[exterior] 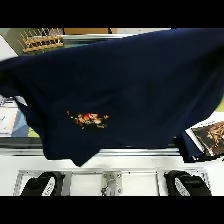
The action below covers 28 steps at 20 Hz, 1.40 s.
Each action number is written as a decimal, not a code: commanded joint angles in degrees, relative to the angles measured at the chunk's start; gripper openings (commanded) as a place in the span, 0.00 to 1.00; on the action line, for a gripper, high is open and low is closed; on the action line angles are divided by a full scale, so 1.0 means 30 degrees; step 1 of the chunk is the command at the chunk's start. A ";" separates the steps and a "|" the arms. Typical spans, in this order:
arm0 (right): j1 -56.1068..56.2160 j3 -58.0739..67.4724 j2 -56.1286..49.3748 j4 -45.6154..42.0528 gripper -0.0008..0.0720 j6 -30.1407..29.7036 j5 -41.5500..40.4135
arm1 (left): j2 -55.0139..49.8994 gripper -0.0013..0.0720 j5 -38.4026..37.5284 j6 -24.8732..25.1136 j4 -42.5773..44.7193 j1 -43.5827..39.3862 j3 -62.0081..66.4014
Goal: Fold the clothes and pants, and hang the long-sleeved shirts on hangers.
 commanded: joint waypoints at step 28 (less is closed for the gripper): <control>0.1501 -0.5537 -0.6375 0.4007 0.55 -0.4065 0.4612 | -1.3806 0.76 0.8459 0.6630 -0.1734 0.5697 -1.8207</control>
